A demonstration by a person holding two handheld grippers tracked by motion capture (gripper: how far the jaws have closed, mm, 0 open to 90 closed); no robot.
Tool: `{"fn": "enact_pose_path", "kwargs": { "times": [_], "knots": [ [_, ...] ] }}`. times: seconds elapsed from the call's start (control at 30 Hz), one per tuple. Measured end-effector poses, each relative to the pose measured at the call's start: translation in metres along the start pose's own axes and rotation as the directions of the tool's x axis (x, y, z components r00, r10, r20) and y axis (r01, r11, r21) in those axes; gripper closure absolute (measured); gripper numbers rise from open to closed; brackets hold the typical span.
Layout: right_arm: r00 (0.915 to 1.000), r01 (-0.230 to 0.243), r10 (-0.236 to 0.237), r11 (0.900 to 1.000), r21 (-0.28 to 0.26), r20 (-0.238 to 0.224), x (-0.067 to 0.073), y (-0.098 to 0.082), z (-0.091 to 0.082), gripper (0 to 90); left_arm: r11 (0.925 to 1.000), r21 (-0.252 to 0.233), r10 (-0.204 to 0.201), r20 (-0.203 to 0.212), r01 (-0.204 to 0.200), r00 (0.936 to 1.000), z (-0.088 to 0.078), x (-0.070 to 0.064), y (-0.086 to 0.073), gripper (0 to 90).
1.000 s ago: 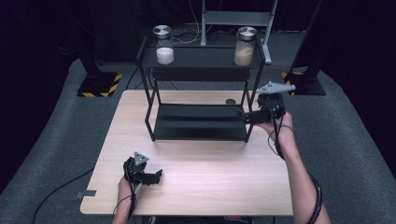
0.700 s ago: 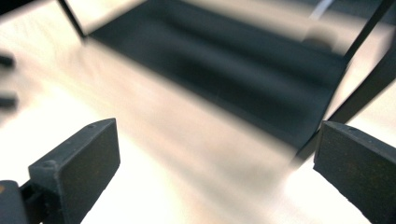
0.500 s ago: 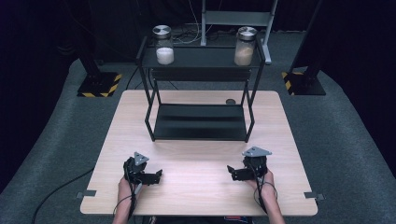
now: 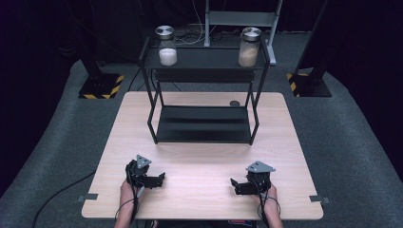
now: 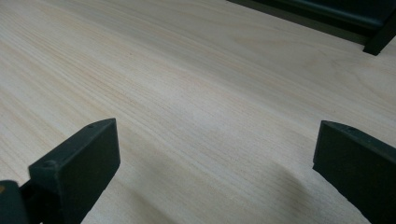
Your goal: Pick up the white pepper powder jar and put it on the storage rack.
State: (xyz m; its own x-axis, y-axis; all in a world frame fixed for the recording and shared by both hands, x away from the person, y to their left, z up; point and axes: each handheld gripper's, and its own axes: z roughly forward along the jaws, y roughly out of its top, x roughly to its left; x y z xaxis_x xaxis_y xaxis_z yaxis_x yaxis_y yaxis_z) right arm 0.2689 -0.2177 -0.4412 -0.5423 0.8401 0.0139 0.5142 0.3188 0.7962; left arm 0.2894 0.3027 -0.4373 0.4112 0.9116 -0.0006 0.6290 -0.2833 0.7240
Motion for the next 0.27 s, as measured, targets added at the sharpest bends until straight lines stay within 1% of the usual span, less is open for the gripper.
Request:
{"fn": "enact_pose_path", "kwargs": {
  "times": [0.13, 0.27],
  "knots": [
    [0.9997, -0.016, 0.016, 1.0, -0.007, -0.018, -0.0051, -0.0011, -0.0005, 0.0, 1.0, -0.001, 0.0, 0.0, 0.0, 1.0, 0.0, -0.0001, -0.0002, 0.8],
    [0.9997, -0.019, 0.019, 1.0, -0.018, -0.014, -0.0048, -0.0032, -0.0014, 0.0, 1.0, -0.003, 0.003, -0.003, -0.003, 1.0, -0.0001, -0.0009, -0.0005, 0.8]
  ]
}}
